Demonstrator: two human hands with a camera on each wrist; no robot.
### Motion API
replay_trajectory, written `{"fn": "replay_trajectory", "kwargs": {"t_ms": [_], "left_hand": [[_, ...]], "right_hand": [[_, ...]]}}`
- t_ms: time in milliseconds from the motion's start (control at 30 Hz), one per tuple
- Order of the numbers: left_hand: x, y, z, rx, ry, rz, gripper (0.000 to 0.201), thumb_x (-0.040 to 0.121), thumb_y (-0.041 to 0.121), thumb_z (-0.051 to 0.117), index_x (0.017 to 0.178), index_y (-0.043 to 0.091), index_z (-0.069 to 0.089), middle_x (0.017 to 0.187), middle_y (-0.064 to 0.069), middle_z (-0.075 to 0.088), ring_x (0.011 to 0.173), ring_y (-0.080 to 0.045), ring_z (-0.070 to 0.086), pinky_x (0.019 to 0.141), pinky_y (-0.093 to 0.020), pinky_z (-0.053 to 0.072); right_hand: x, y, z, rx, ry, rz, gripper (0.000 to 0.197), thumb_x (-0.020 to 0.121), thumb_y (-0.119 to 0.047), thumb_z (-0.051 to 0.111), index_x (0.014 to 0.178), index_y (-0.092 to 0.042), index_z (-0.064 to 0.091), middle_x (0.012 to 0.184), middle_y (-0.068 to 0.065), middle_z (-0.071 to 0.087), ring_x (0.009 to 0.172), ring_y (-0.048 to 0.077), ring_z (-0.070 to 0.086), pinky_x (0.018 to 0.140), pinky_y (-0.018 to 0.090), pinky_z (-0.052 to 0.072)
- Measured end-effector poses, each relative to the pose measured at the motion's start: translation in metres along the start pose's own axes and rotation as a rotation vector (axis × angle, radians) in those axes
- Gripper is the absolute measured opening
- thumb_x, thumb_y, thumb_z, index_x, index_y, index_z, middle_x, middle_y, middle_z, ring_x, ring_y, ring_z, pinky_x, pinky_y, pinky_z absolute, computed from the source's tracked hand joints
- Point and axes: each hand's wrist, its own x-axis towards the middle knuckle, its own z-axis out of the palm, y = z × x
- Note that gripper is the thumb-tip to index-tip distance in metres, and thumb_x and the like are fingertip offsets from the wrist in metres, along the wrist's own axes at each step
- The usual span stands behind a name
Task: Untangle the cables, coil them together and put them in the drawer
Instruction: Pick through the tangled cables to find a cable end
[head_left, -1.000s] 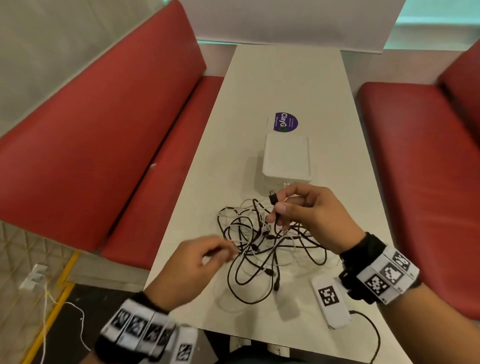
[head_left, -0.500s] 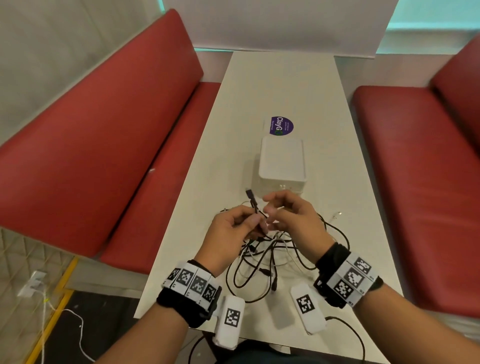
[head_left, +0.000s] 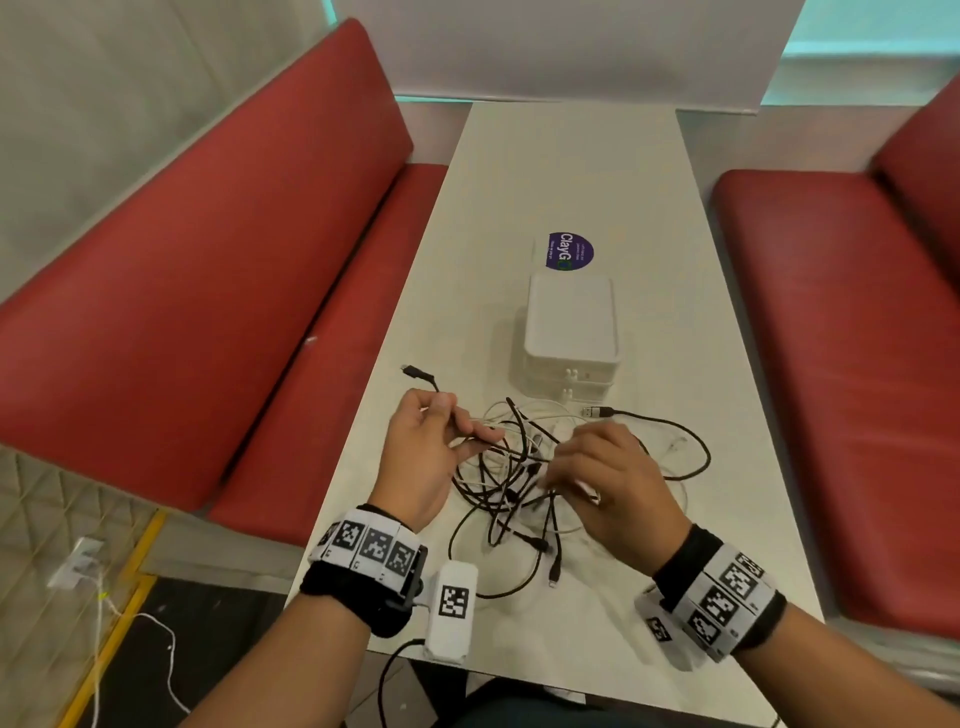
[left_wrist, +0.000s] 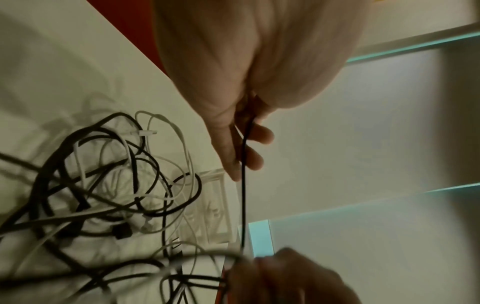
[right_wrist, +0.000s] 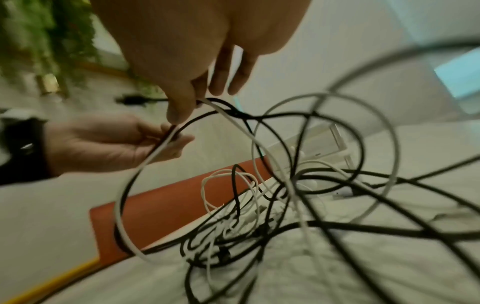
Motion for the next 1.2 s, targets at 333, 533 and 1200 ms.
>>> {"fn": "replay_trajectory", "kwargs": {"t_ms": [333, 533, 1200], "left_hand": [[-0.009, -0.004, 0.013, 0.102, -0.207, 0.021, 0.020, 0.110, 0.007, 0.030, 0.094, 0.008, 0.042, 0.059, -0.007, 0.055, 0.058, -0.025, 0.050, 0.064, -0.038, 0.045], [-0.007, 0.004, 0.020, 0.008, -0.280, 0.052, 0.019, 0.109, 0.013, 0.035, 0.092, 0.010, 0.043, 0.057, 0.002, 0.038, 0.052, -0.014, 0.030, 0.058, -0.032, 0.032], [-0.010, 0.031, 0.014, 0.678, -0.349, 0.226, 0.041, 0.093, 0.003, 0.067, 0.080, 0.018, 0.032, 0.074, -0.022, 0.065, 0.070, -0.020, 0.060, 0.082, -0.035, 0.051]], "right_hand": [[0.005, 0.008, -0.011, 0.044, -0.451, 0.355, 0.025, 0.081, -0.020, 0.056, 0.100, -0.027, 0.070, 0.085, -0.013, 0.065, 0.079, 0.008, 0.060, 0.075, 0.027, 0.052], [0.023, -0.029, 0.008, 0.683, -0.365, 0.660, 0.008, 0.097, -0.021, 0.067, 0.102, -0.019, 0.061, 0.074, -0.001, 0.068, 0.067, 0.015, 0.064, 0.068, 0.030, 0.053], [0.007, 0.005, 0.006, 0.047, -0.337, 0.580, 0.030, 0.091, -0.047, 0.066, 0.076, -0.023, 0.056, 0.072, -0.009, 0.059, 0.072, 0.007, 0.054, 0.065, 0.028, 0.045]]}}
